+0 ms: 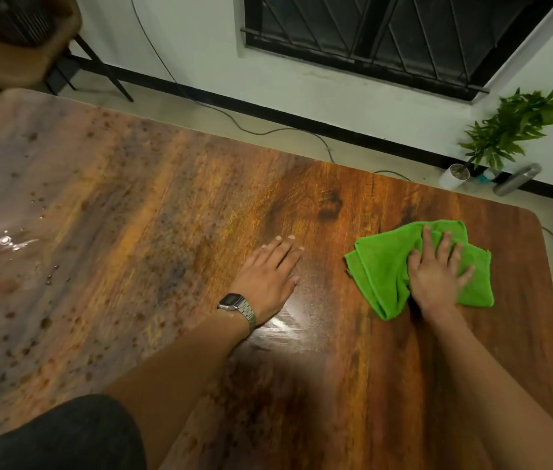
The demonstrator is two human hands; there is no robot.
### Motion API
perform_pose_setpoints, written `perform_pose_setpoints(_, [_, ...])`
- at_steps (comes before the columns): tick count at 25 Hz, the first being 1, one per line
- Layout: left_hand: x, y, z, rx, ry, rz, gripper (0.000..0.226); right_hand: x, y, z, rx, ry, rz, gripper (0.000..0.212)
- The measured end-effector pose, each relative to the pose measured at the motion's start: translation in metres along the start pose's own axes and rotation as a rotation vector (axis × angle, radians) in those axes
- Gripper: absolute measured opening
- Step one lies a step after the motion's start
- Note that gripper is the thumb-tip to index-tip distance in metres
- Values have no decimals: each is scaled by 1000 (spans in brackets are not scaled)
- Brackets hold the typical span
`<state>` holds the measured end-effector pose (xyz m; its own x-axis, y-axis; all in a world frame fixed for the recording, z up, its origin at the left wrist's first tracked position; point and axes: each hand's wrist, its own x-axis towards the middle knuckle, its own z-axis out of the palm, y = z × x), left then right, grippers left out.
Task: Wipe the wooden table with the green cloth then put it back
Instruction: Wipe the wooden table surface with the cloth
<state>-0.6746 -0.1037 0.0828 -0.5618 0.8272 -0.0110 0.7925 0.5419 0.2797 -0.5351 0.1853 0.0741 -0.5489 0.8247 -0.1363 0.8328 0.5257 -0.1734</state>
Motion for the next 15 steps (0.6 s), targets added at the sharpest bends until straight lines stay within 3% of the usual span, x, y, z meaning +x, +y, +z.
perform_pose_setpoints(3, [-3, -16, -10, -28, 51, -55, 52, 26, -100, 18, 32, -43, -36, 56])
perform_pose_setpoints(8, [-15, -87, -36, -153, 155, -241, 55, -58, -265, 63, -49, -102, -422, 57])
perform_pose_setpoints(11, [-35, -157, -50, -95, 142, -212, 52, -129, -279, 77, -40, -50, -513, 57])
perform_pose_setpoints(15, [-70, -258, -66, 64, 54, -118, 50, -189, -214, 76, -109, -32, -539, 59])
